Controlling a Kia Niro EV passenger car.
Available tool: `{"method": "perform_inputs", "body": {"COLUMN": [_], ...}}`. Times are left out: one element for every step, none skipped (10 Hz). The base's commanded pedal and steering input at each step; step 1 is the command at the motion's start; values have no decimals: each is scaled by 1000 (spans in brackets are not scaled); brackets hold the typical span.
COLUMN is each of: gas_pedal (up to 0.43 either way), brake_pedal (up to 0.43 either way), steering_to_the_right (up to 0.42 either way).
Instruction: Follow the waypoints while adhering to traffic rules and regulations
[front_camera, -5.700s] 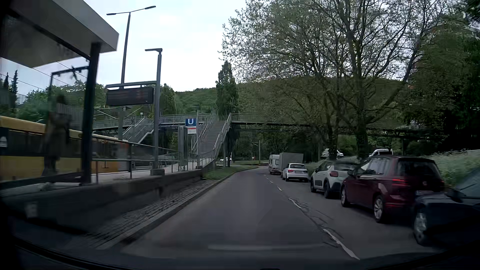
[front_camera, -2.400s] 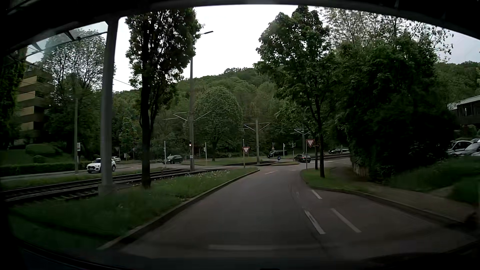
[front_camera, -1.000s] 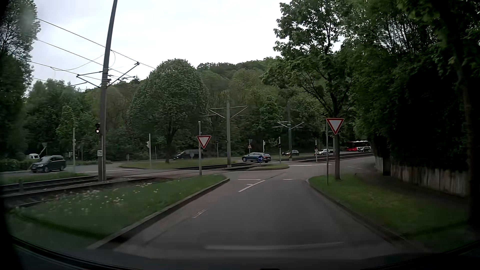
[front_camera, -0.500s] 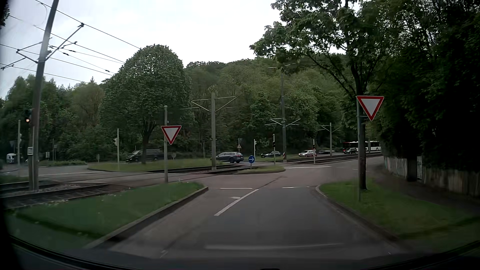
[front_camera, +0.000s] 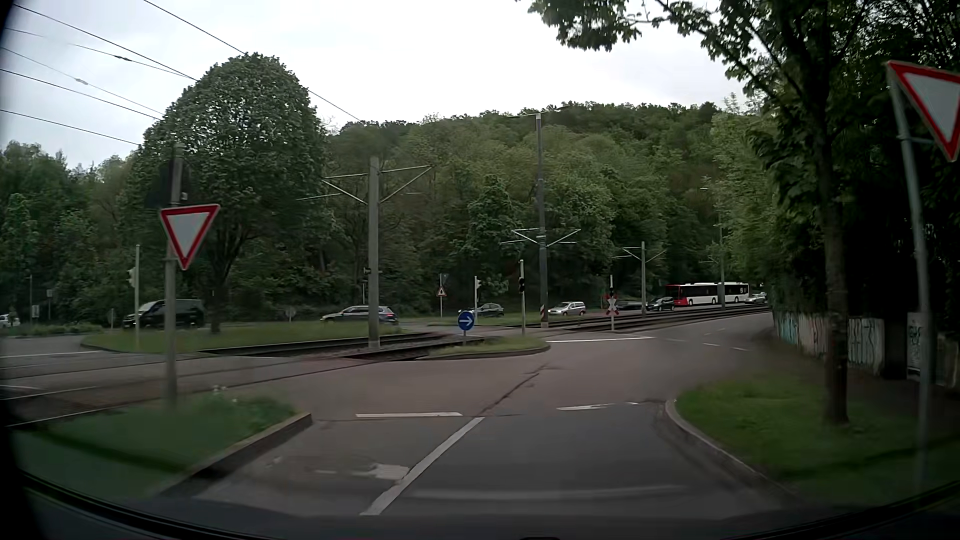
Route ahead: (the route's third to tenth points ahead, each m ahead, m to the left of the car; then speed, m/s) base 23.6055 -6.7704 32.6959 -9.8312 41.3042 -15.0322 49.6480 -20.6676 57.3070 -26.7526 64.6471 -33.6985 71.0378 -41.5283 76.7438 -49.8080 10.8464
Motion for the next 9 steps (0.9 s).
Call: {"method": "perform_inputs", "body": {"gas_pedal": [59, 67, 79, 87, 87, 98, 98, 138, 157], "brake_pedal": [0, 0, 0, 0, 0, 0, 0, 0, 0], "steering_to_the_right": [78, 83, 86, 87, 91, 96, 97, 95, 89]}}
